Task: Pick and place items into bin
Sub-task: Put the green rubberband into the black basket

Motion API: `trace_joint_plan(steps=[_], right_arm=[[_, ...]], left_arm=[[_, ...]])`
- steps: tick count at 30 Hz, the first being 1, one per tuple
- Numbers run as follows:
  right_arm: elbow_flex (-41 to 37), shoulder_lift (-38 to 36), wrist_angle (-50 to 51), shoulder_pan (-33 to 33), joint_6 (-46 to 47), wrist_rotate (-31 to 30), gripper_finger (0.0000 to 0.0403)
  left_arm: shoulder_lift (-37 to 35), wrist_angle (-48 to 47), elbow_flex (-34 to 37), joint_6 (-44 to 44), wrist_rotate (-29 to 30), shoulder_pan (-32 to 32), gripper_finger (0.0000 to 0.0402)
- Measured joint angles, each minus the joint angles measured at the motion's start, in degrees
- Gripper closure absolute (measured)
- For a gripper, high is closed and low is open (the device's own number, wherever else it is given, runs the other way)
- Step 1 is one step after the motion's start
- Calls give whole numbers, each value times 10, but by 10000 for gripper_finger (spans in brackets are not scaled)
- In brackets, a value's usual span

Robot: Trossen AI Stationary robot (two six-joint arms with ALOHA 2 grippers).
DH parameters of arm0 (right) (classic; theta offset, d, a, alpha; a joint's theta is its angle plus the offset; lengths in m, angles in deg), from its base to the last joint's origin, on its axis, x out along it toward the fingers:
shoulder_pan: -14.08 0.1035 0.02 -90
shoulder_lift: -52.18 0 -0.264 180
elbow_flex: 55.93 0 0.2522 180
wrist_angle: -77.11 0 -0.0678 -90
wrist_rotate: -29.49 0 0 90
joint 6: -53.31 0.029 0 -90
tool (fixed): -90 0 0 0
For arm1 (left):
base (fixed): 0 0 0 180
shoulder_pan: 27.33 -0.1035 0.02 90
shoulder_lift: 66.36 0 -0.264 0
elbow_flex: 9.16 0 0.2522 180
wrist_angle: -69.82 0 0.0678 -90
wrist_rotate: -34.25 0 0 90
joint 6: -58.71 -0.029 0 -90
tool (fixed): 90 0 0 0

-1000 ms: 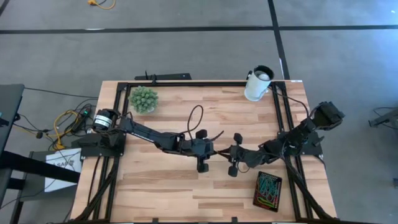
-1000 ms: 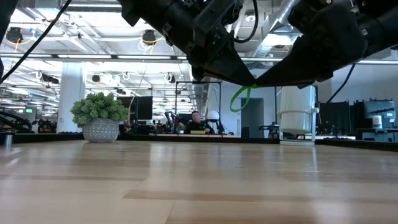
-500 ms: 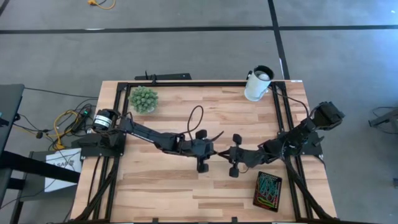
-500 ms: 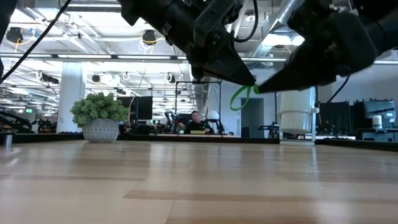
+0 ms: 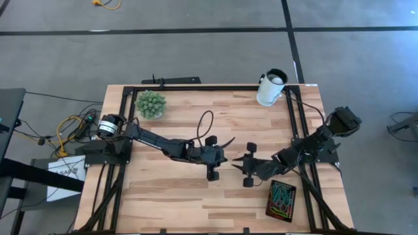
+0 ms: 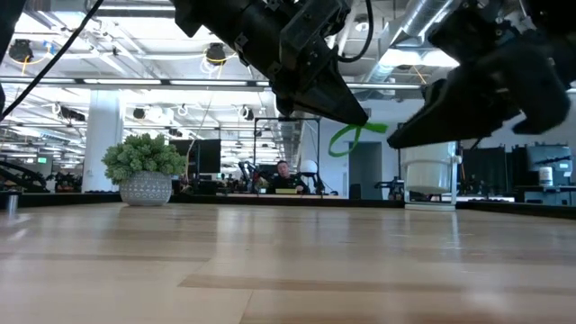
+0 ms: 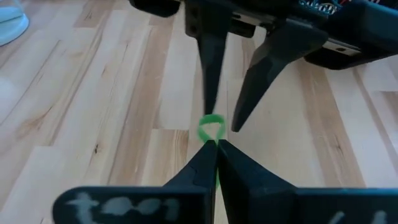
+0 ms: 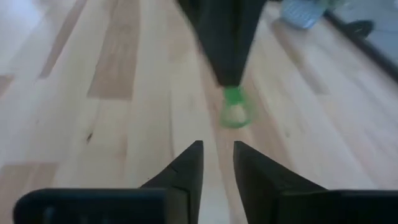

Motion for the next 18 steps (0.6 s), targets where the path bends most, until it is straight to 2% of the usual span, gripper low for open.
trace_joint_plan(steps=[12,18], right_arm=[[7,0,-7,-4,-31,-46,287],[7,0,-33,-15,-30,-45,281]], left_arm=[[0,-1,0,0,0,0,401],[0,3,0,0,0,0,401]])
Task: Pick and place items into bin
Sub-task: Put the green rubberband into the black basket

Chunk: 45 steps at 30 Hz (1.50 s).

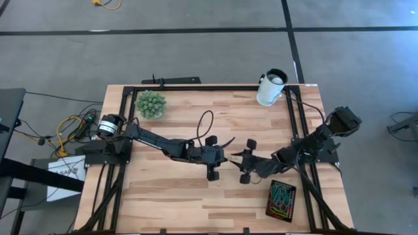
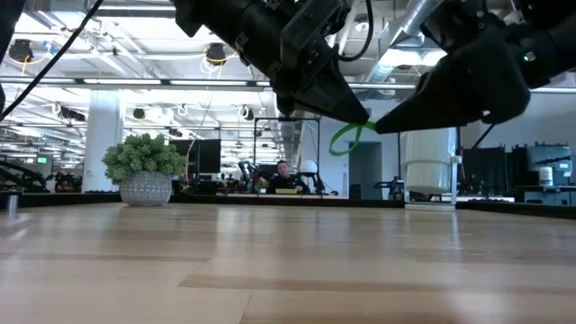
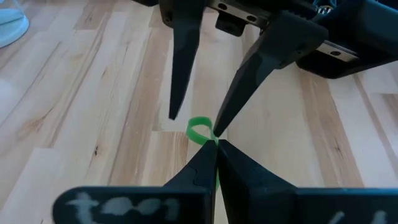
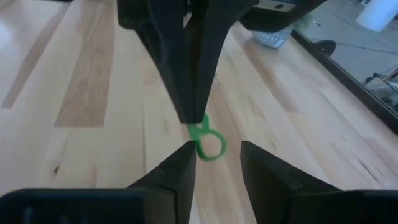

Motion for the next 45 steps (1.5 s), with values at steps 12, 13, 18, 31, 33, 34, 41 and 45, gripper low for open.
trace_joint_plan(steps=[12,13,18,31,33,34,41,45], right_arm=[[0,0,-12,-29,1,70,280],[0,0,-12,-30,1,75,280],[0,0,-12,-32,1,76,280],[0,0,-12,-32,1,76,385],[0,0,-12,-32,1,76,396],[0,0,-11,-32,1,76,394],[0,0,-11,-32,6,76,398],[0,0,0,-32,10,76,400]], left_arm=[[0,9,0,0,-2,-8,401],[0,9,0,0,-2,-9,401],[0,9,0,0,-2,-12,401],[0,-1,0,0,-13,-12,401],[0,-1,0,0,-12,-12,401],[0,-1,0,0,-12,-12,401],[0,-2,0,0,-3,-12,393],[0,-9,0,4,-3,-12,363]])
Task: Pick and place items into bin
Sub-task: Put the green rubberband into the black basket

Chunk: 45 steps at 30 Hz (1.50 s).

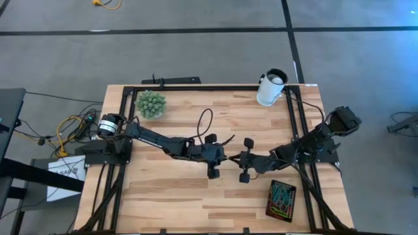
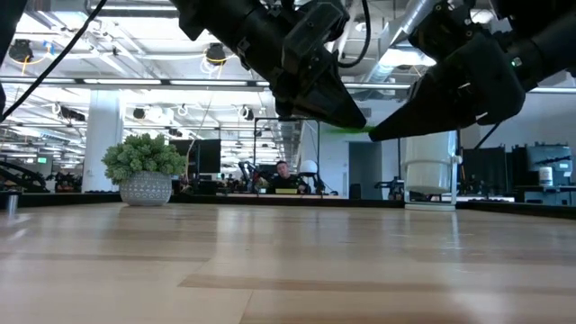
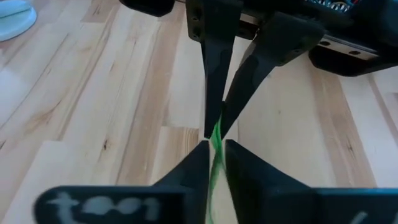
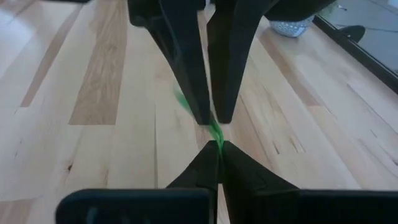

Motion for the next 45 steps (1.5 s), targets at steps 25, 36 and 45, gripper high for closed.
trace_joint_plan(steps=[25,36,45], right_arm=[[112,-192,504,236,303,182,399],[101,-207,515,425,417,189,397],[93,-125,510,437,547,192,385]], left_arm=[[0,-99,7,60,39,0,277],[0,-97,7,58,40,0,276],[0,-99,7,59,37,0,276]])
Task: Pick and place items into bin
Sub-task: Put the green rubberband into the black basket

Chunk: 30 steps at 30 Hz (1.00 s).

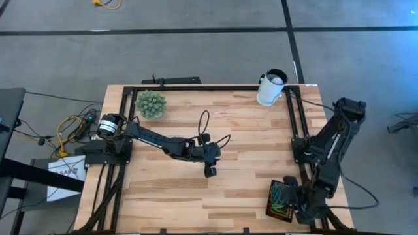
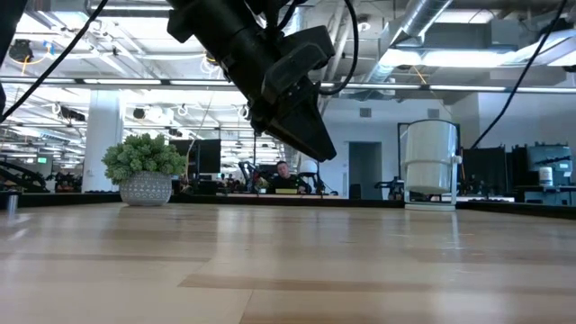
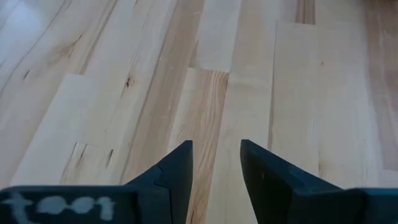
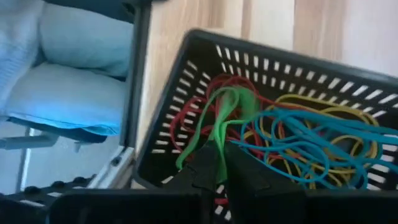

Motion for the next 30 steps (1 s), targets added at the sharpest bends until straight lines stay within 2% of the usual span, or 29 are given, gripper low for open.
trace_joint_plan(steps=[5,14,20,22,27,30], right_arm=[[0,30,-25,-14,14,8,366],[0,29,-28,-38,46,95,325],[0,29,-34,-40,59,122,316],[0,29,-46,-42,80,156,315],[0,29,-97,-54,161,287,315],[0,29,-129,-61,177,314,315]], left_arm=[[0,0,0,1,0,0,276],[0,0,0,1,-1,0,276],[0,0,0,0,-1,0,276],[0,-1,0,0,-1,0,276],[0,-6,0,0,-1,0,276],[0,-12,0,-1,-1,0,276]])
